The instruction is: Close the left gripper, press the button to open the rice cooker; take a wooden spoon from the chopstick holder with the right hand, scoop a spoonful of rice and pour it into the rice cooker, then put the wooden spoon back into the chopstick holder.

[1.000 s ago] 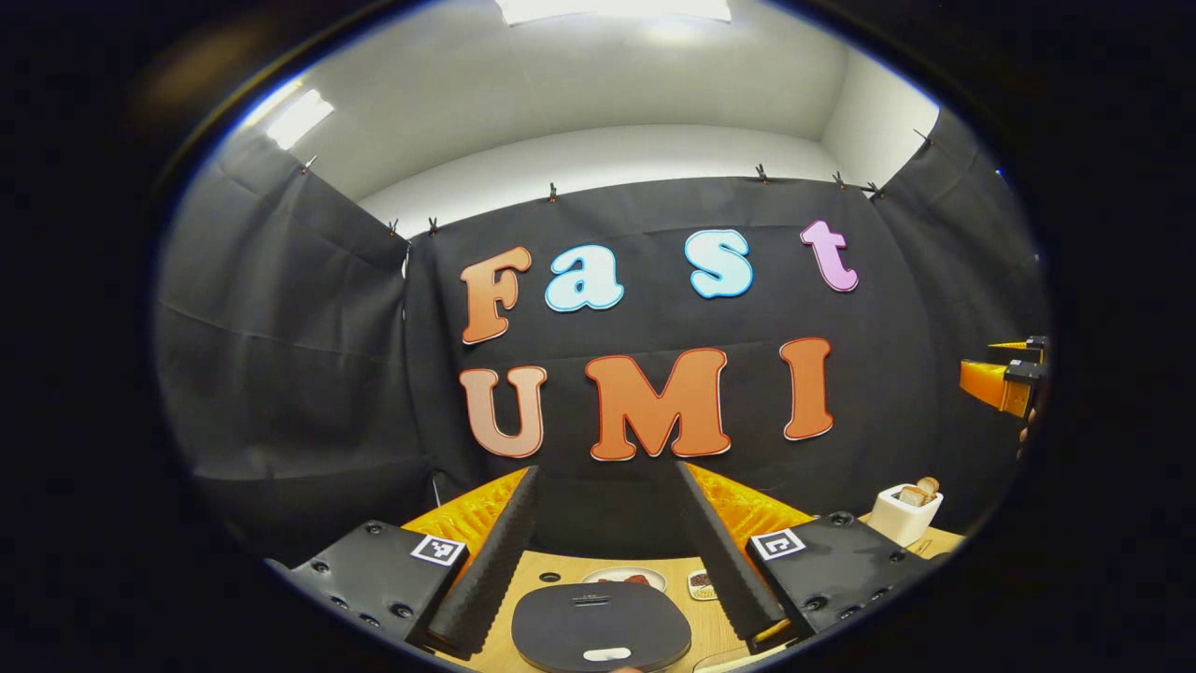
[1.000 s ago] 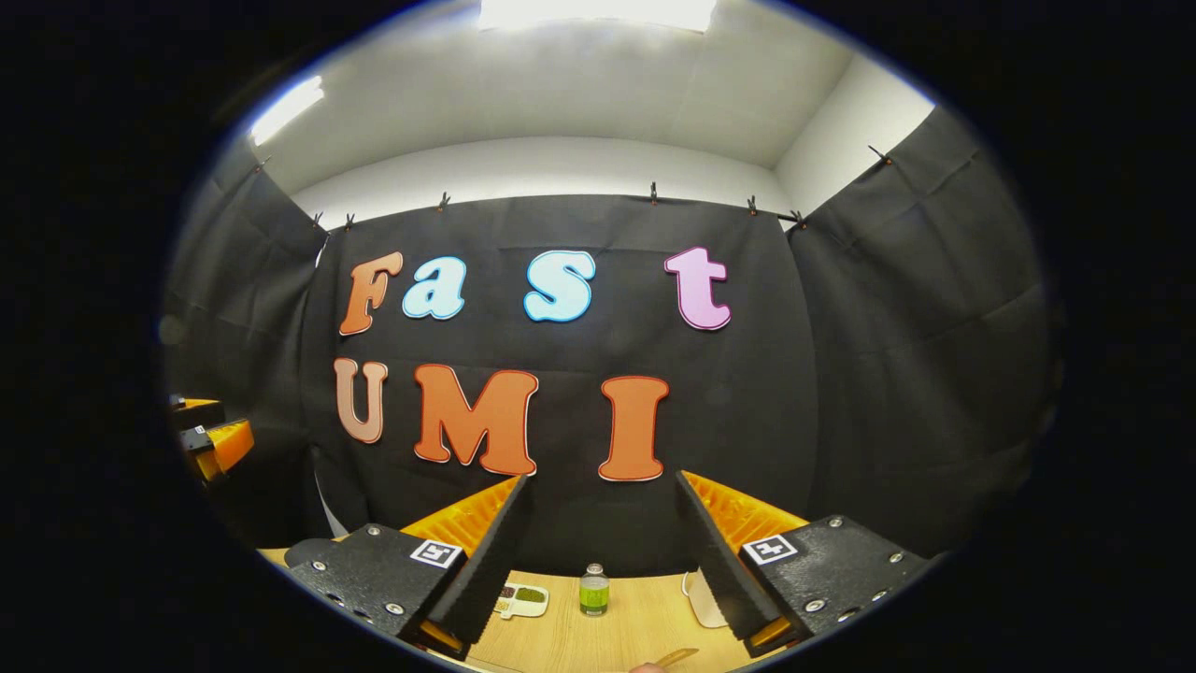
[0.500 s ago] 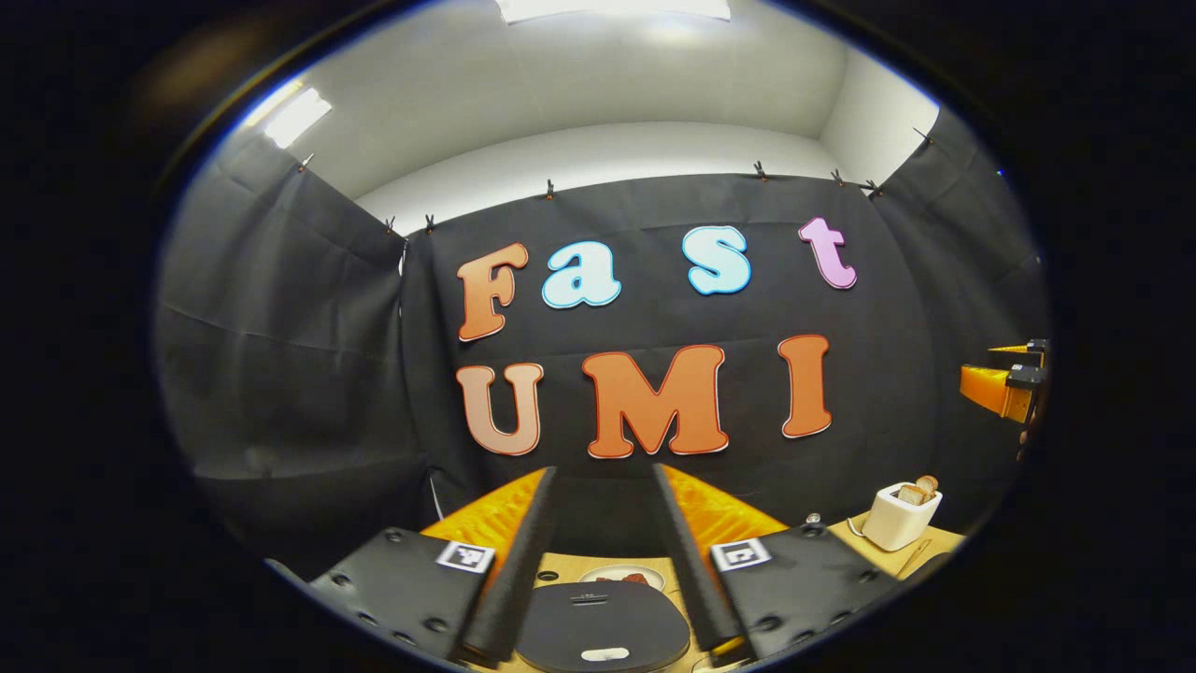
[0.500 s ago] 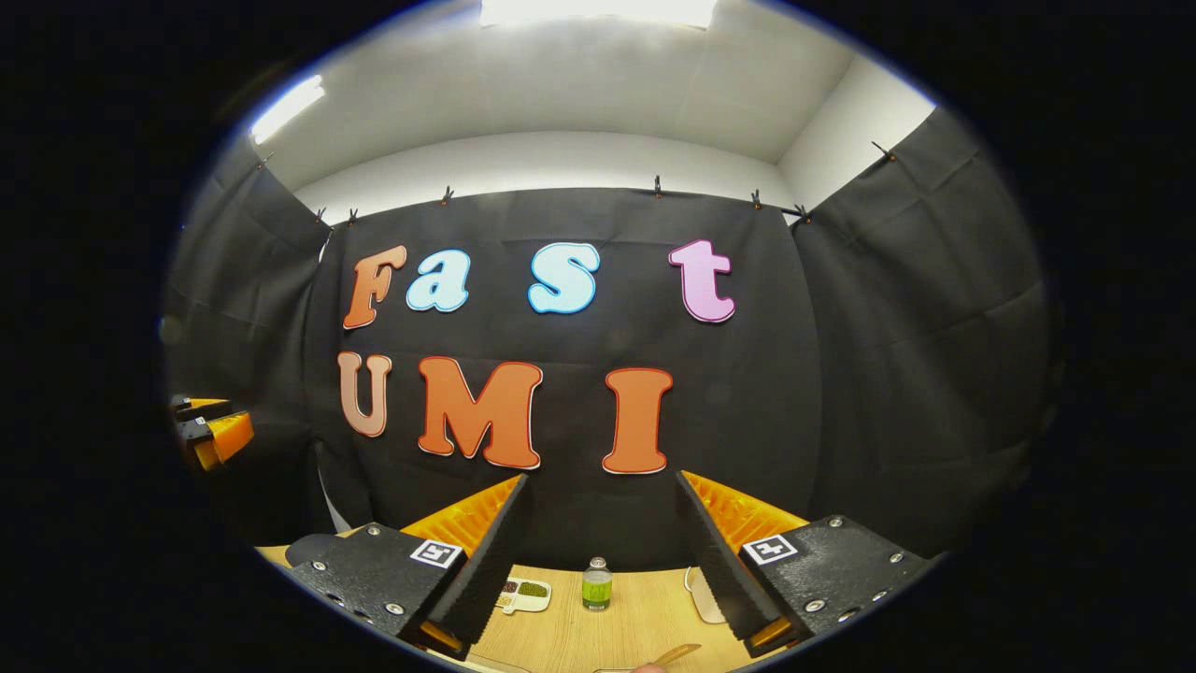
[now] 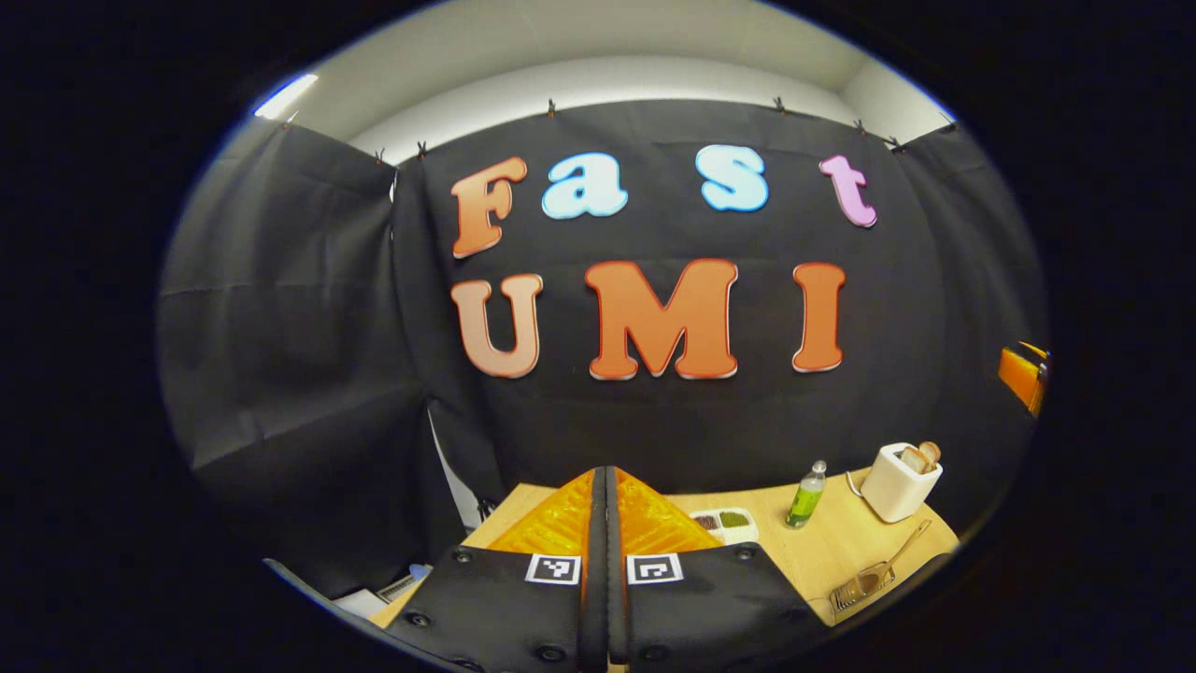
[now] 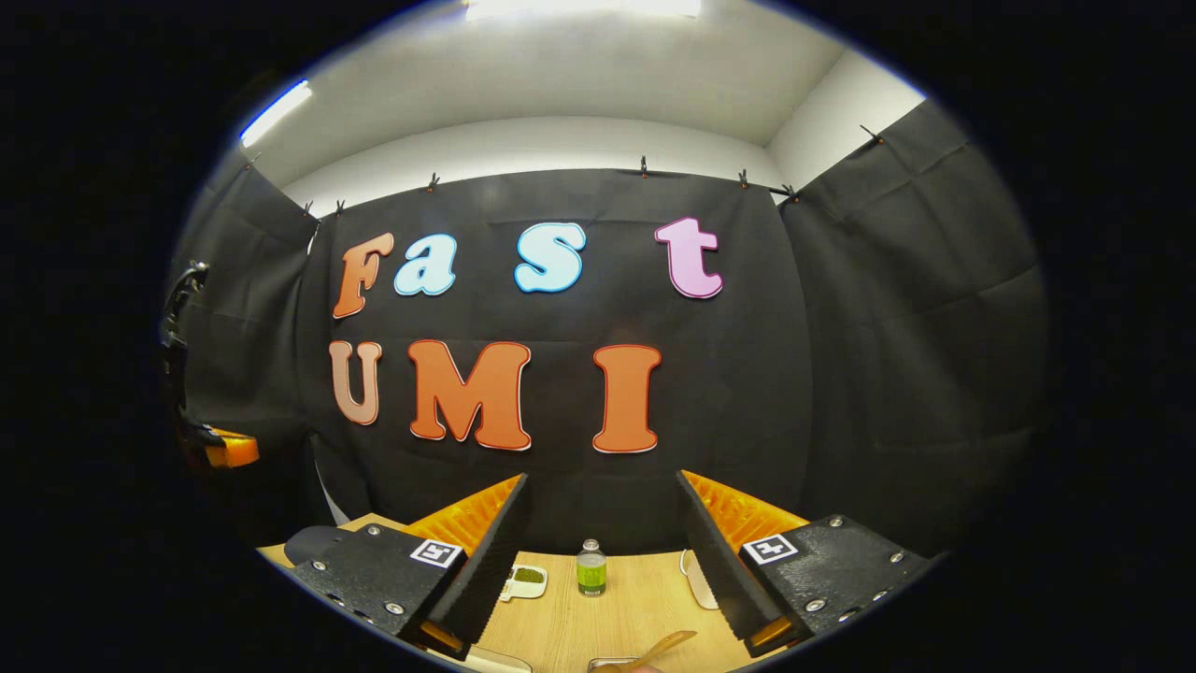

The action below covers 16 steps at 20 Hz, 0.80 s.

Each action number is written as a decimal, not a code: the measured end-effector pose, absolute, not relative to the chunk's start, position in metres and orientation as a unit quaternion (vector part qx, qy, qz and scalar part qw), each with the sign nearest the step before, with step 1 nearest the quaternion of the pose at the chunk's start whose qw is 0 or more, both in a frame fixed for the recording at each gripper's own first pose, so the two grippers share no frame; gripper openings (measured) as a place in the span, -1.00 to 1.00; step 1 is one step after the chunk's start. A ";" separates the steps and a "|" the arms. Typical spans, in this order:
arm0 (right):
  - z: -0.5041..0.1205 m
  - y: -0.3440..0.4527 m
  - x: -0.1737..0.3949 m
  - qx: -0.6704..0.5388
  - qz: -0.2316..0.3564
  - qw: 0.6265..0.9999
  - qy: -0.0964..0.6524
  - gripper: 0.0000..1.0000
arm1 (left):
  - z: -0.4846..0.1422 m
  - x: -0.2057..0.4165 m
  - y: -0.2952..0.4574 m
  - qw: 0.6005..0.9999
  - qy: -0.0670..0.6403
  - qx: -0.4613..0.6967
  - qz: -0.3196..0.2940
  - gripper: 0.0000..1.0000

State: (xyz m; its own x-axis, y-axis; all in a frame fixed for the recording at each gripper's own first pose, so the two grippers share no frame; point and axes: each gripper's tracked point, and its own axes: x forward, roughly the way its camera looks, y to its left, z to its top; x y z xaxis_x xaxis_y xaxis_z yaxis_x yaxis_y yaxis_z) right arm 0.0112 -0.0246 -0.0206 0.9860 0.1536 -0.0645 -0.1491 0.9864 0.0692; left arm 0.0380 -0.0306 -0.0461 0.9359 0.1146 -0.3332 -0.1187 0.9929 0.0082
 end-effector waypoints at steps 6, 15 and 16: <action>-0.027 -0.047 0.011 0.024 0.058 0.997 0.036 0.87 | -0.125 0.046 -0.021 0.928 0.364 -0.058 0.055 -0.91; -0.045 -0.057 0.005 0.020 0.047 0.997 0.054 0.87 | -0.228 0.017 -0.037 0.813 0.572 -0.107 0.025 -0.91; -0.047 -0.056 0.005 0.020 0.047 0.997 0.057 0.87 | -0.236 0.016 -0.038 0.804 0.584 -0.107 0.026 -0.91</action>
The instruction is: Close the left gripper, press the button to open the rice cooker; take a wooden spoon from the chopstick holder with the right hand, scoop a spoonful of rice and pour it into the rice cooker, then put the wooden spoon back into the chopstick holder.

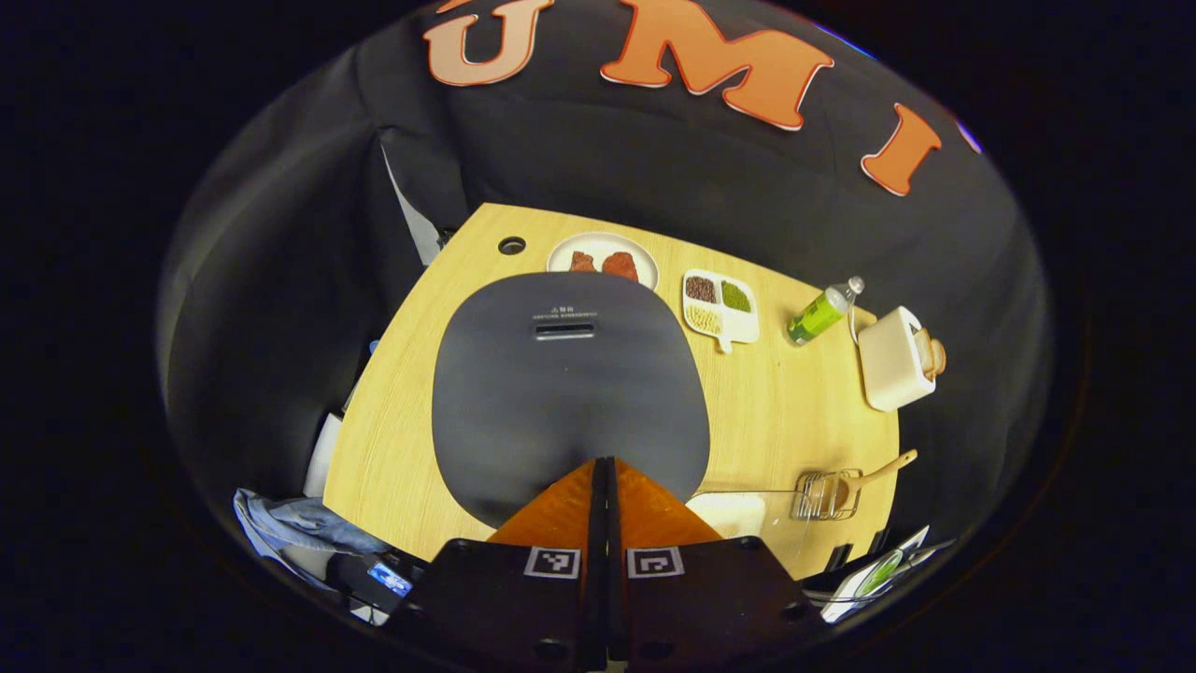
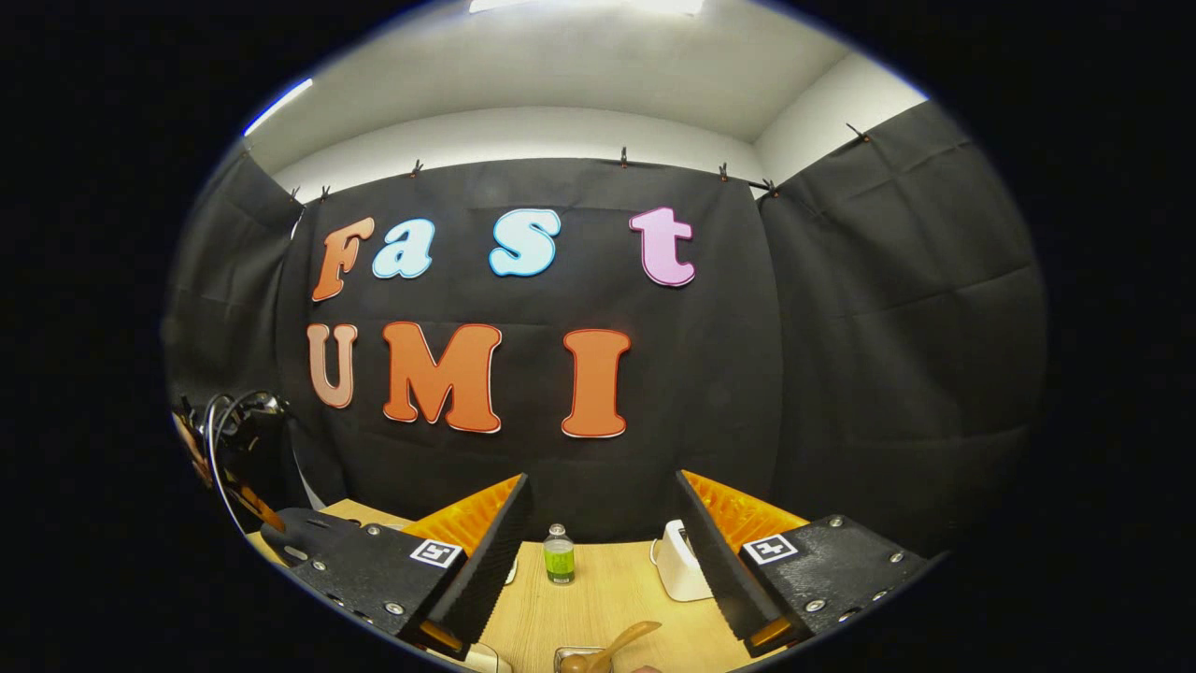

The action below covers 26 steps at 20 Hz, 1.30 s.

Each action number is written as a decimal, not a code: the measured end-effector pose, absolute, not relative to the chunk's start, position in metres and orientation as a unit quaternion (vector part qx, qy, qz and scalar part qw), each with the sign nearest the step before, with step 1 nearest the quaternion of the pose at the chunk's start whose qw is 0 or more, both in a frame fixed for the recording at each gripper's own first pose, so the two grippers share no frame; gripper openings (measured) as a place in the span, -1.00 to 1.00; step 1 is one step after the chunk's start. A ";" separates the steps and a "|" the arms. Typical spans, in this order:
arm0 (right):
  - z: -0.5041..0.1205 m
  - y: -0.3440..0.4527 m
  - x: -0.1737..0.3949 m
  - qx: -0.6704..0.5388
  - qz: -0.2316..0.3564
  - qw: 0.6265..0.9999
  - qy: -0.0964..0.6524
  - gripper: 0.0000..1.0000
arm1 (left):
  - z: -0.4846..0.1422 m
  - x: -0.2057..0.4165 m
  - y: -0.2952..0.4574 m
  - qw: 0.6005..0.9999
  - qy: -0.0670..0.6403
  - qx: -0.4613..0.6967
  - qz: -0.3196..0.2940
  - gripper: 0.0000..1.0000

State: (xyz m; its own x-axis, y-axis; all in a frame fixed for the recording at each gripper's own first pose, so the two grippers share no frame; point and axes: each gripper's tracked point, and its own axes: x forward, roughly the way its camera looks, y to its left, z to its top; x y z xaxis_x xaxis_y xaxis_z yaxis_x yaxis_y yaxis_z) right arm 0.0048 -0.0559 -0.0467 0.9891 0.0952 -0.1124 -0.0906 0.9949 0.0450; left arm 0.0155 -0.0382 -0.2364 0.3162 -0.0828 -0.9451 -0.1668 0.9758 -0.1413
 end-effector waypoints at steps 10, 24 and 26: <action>-0.075 -0.058 0.008 0.013 0.040 0.995 0.092 0.87 | -0.282 0.011 -0.038 0.740 0.652 -0.157 0.051 -0.91; -0.130 -0.035 0.016 0.047 0.071 0.983 0.164 0.88 | -0.275 0.007 -0.037 0.744 0.645 -0.175 0.015 -0.89; -0.142 -0.034 0.013 0.050 0.071 0.979 0.182 0.87 | -0.270 0.005 -0.036 0.766 0.624 -0.155 0.014 -0.89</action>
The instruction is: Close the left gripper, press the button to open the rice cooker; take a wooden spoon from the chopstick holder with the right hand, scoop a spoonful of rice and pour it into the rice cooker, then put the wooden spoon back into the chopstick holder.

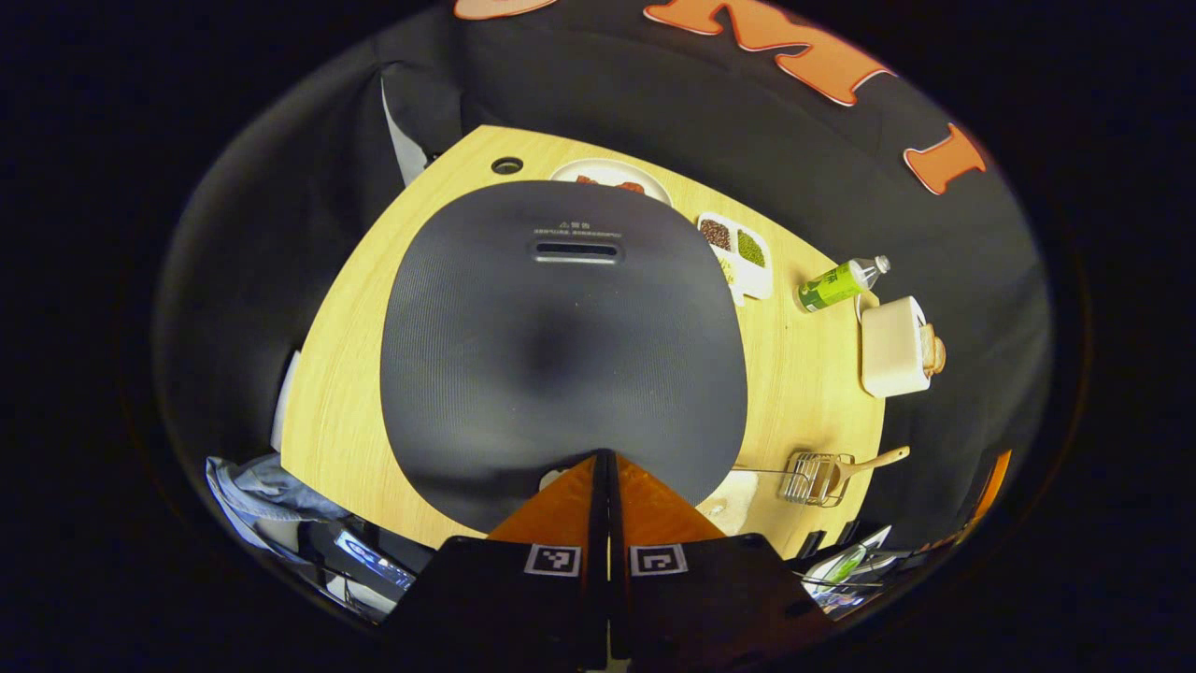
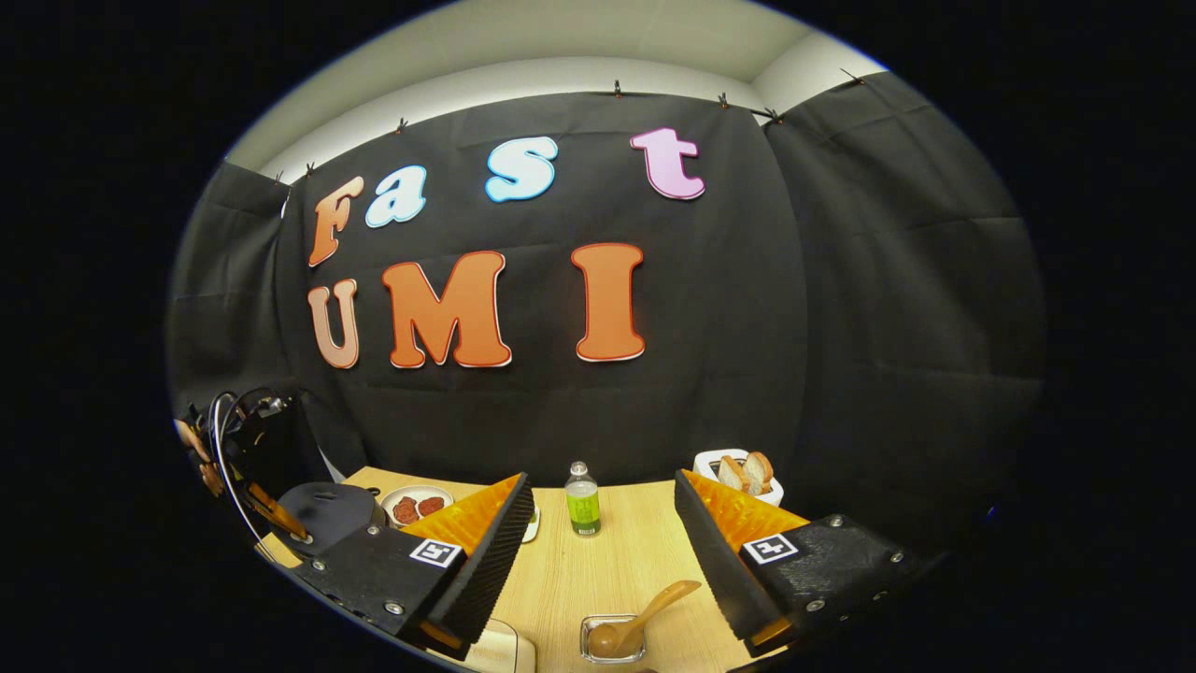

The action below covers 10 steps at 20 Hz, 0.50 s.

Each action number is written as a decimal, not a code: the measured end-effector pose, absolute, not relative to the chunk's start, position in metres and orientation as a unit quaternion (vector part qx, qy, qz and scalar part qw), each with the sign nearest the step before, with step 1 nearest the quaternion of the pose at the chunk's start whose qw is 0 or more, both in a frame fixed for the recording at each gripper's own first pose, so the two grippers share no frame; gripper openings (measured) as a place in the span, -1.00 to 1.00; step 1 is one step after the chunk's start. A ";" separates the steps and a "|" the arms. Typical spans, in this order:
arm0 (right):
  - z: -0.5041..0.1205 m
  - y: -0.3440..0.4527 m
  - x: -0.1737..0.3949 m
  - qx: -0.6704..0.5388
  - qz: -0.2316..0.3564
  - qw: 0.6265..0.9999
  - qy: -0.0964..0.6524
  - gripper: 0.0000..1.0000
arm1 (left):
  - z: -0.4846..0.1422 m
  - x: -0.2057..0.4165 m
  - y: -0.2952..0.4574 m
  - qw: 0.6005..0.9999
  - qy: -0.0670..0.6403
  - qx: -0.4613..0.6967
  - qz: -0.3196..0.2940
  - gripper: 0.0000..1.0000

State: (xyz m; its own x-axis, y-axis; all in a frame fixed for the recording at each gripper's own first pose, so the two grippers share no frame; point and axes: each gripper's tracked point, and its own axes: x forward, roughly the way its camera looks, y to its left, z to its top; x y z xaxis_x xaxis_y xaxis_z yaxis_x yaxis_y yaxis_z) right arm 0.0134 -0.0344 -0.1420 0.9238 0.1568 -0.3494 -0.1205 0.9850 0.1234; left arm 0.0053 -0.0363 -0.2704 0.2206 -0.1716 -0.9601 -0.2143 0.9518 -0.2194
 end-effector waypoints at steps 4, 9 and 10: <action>-0.171 -0.033 0.004 0.060 0.074 0.971 0.220 0.88 | -0.248 0.015 -0.034 0.832 0.548 -0.083 0.011 -0.89; -0.209 -0.038 -0.004 0.070 0.067 0.958 0.270 0.88 | -0.209 0.026 -0.034 0.906 0.422 -0.001 0.028 -0.99; -0.215 -0.042 -0.006 0.072 0.063 0.956 0.278 0.88 | -0.196 0.031 -0.032 0.919 0.392 0.009 0.035 -0.88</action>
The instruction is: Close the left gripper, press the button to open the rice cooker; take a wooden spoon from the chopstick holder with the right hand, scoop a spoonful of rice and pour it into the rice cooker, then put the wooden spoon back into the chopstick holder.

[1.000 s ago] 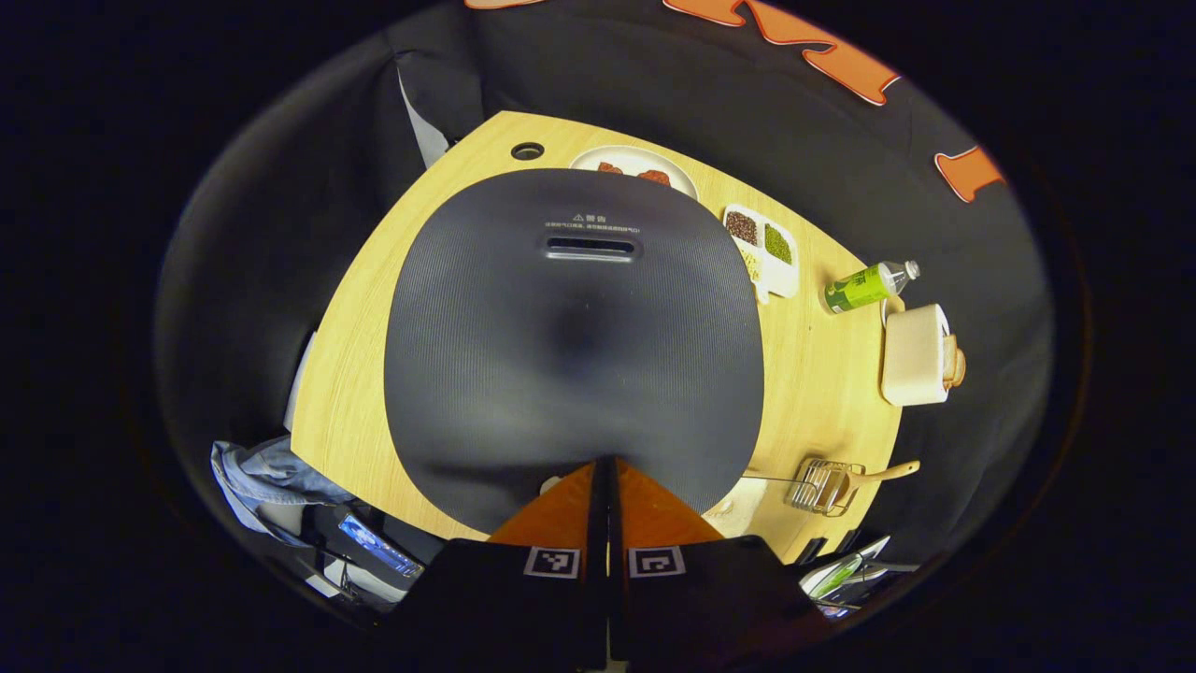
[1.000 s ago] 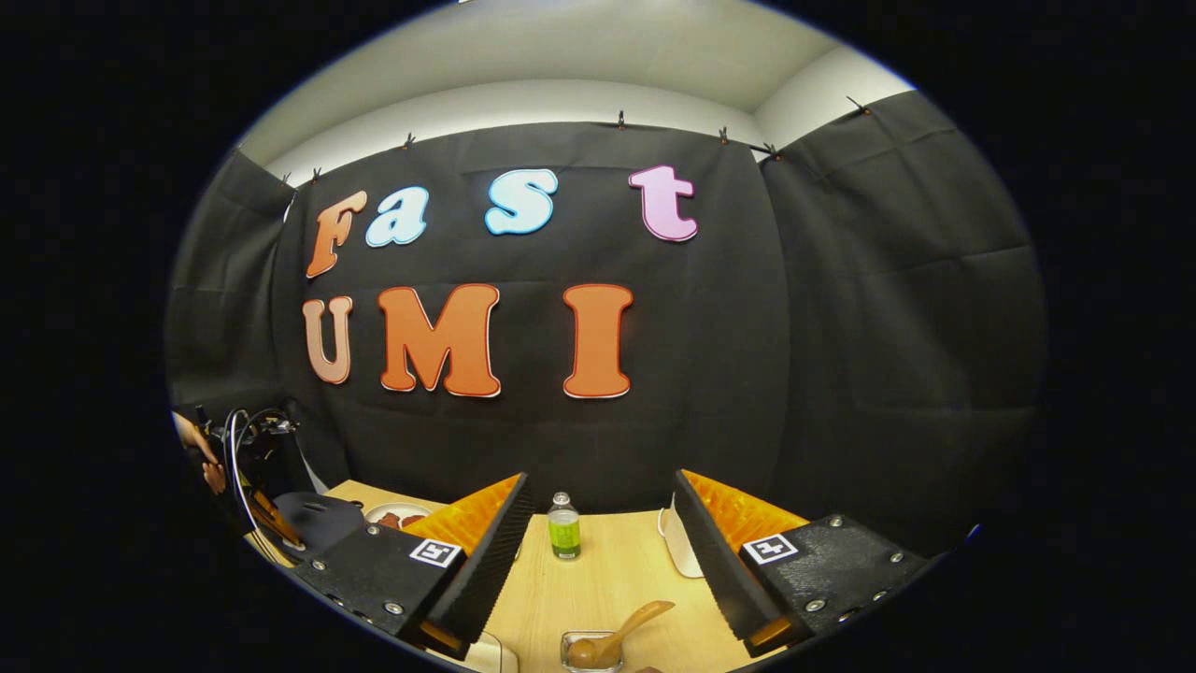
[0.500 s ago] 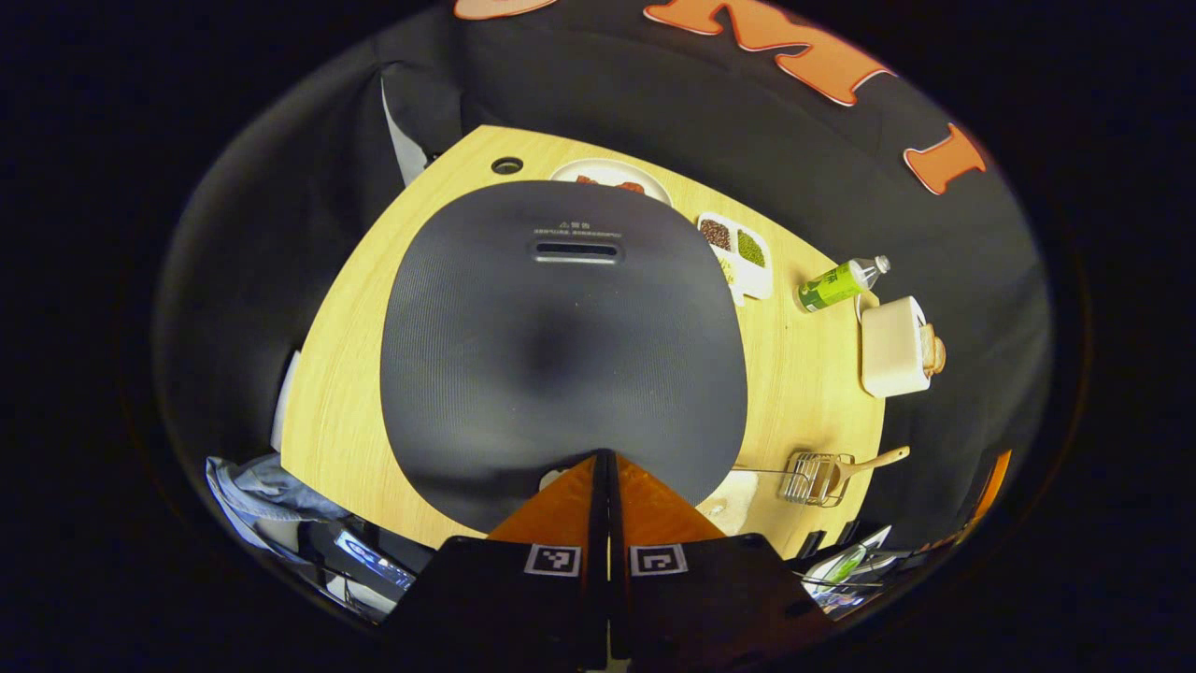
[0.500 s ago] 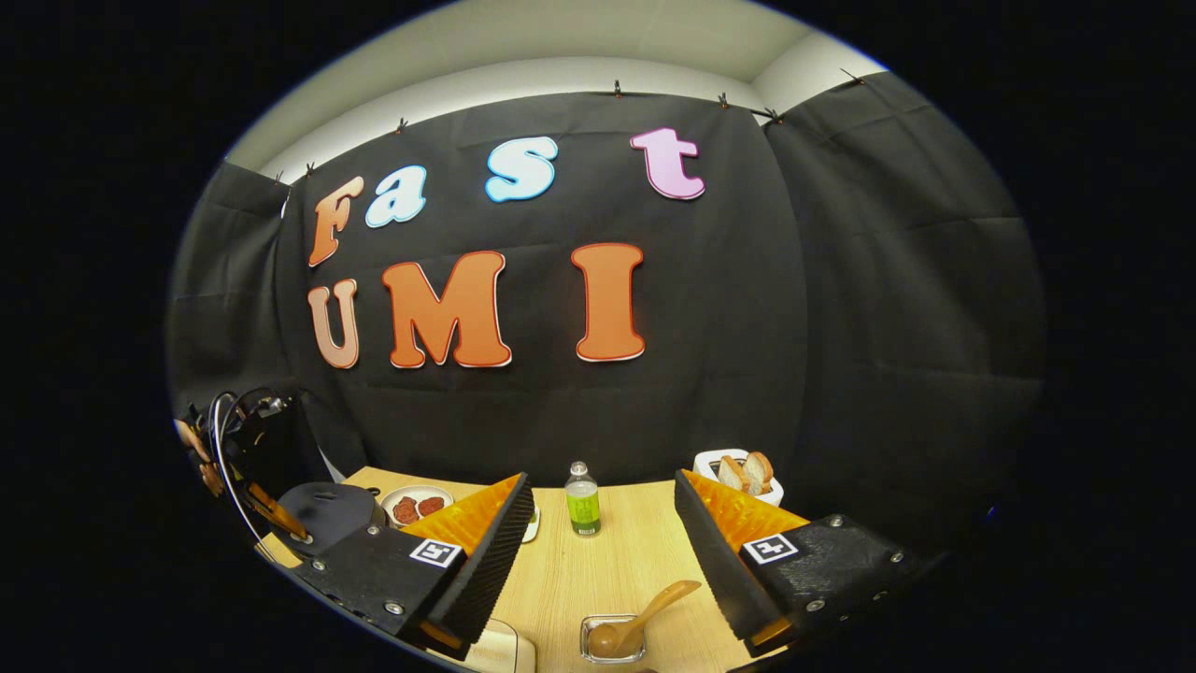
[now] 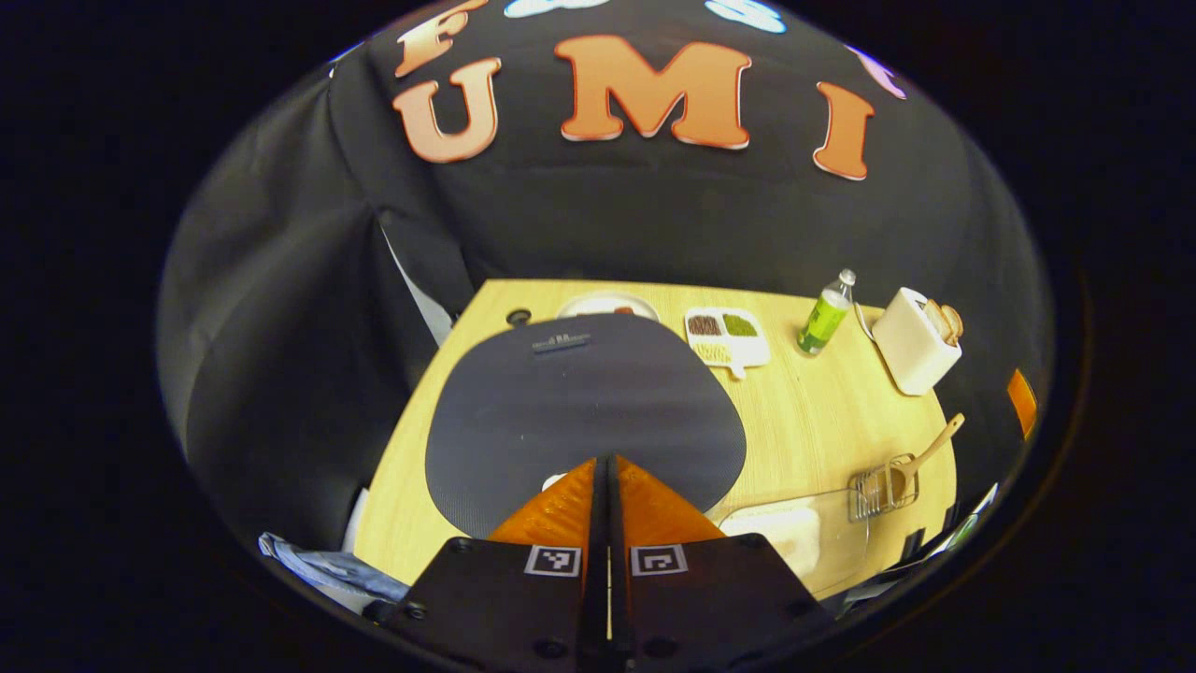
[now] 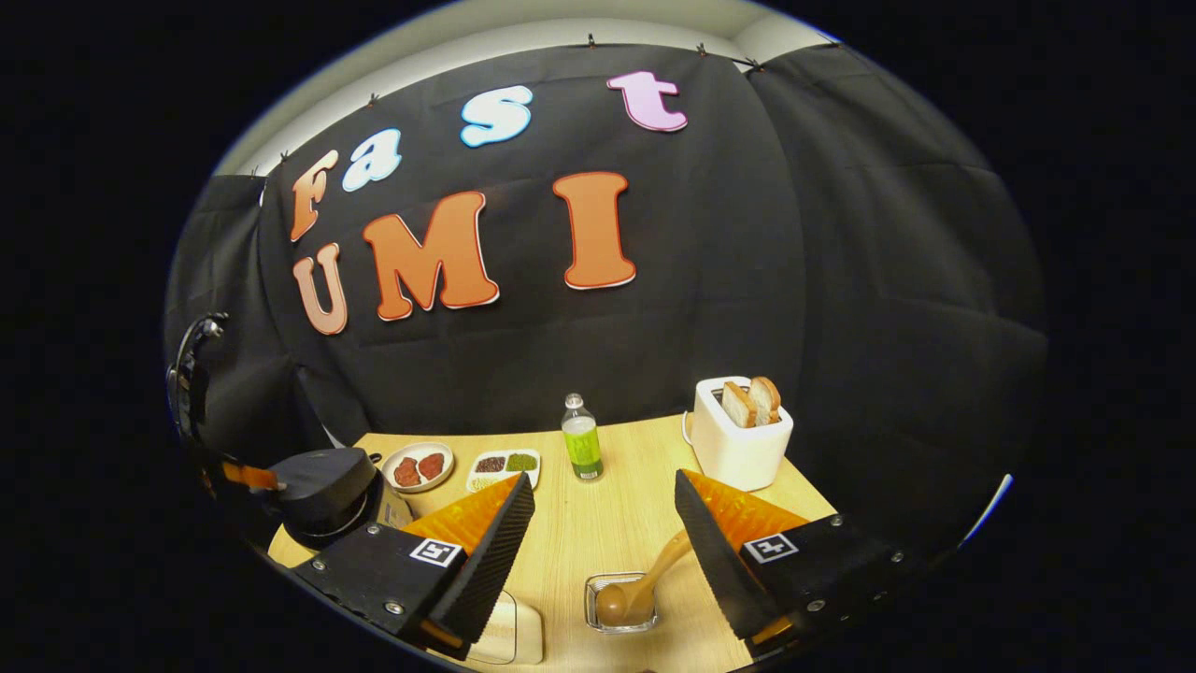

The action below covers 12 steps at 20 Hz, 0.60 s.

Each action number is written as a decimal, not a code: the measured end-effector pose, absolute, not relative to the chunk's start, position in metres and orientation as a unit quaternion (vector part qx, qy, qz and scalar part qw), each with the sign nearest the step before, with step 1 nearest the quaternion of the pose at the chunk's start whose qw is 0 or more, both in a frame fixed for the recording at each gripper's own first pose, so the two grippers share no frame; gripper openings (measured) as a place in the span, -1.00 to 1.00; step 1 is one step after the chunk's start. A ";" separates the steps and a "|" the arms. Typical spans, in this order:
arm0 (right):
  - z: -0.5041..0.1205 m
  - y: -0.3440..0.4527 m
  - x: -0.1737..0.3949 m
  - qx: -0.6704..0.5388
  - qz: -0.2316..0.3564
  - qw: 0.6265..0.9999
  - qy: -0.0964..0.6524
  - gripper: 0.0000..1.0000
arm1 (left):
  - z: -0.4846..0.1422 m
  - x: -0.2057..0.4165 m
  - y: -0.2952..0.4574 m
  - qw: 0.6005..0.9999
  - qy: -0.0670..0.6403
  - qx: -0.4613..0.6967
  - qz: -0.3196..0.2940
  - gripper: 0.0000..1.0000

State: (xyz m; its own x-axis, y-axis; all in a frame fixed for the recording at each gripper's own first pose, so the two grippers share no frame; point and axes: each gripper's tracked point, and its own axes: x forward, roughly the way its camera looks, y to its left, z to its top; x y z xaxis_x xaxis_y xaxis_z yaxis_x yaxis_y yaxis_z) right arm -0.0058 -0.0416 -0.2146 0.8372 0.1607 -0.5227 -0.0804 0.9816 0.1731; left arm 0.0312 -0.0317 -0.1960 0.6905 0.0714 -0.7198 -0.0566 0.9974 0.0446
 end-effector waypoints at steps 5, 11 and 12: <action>-0.247 -0.053 -0.010 0.080 0.047 0.945 0.314 0.88 | -0.123 0.050 -0.016 0.965 0.240 0.072 0.079 -0.65; -0.297 -0.058 -0.017 0.087 0.034 0.923 0.374 0.85 | -0.079 0.038 -0.022 0.980 0.149 0.087 0.095 0.66; -0.306 -0.062 -0.020 0.088 0.031 0.918 0.385 0.84 | -0.076 0.035 -0.022 0.980 0.143 0.092 0.098 0.97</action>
State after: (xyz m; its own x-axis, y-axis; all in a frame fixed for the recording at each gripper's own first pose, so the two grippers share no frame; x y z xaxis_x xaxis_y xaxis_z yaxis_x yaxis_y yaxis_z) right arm -0.0196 -0.0616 -0.3058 0.7024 0.1243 -0.7008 0.0118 0.9825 0.1860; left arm 0.0348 -0.0216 -0.0756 0.9398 0.2193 -0.2621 -0.1665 0.9635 0.2094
